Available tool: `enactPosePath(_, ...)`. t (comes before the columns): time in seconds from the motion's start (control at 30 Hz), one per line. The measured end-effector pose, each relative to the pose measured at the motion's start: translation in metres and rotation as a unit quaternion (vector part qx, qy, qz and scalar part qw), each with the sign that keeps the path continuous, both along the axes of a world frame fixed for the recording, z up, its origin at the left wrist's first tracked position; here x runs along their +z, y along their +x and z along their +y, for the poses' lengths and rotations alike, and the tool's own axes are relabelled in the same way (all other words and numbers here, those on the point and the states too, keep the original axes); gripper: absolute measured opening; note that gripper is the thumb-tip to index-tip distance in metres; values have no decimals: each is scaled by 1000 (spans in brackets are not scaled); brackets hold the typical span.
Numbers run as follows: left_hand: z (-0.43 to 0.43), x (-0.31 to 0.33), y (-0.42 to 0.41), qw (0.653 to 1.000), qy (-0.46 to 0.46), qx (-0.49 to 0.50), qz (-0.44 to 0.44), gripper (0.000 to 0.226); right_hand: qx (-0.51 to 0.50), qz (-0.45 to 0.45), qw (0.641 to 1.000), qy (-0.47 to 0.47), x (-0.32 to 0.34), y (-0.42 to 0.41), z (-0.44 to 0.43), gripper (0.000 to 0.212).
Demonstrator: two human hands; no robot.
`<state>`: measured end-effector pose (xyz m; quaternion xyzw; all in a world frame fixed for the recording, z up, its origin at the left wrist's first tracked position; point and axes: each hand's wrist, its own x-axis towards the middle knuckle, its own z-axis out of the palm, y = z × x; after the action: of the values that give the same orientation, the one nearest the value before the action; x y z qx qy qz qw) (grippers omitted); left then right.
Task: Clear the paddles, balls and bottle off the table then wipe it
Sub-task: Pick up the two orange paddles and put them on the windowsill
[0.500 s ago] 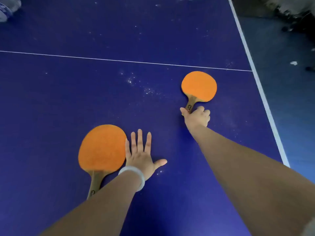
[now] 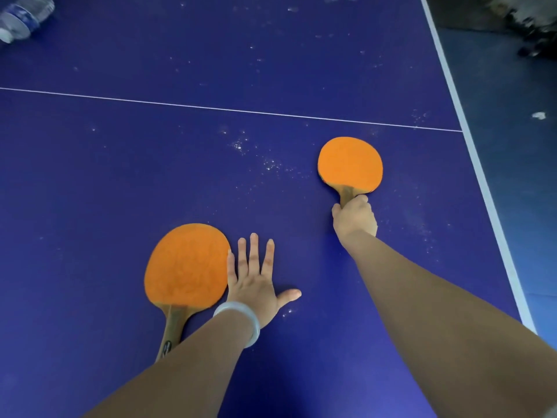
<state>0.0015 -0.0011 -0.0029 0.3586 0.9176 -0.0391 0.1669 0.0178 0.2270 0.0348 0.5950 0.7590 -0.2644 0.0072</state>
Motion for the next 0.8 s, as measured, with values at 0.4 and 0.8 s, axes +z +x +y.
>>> enactPosePath(0.4,-1,0,-1,1000,1,-2,-6,108,23,58,995,-73,5,78,-98,16)
enactPosePath(0.8,-62,5,28,990,53,-124,39,85,74,-46,996,-16,-4,126,-177,41)
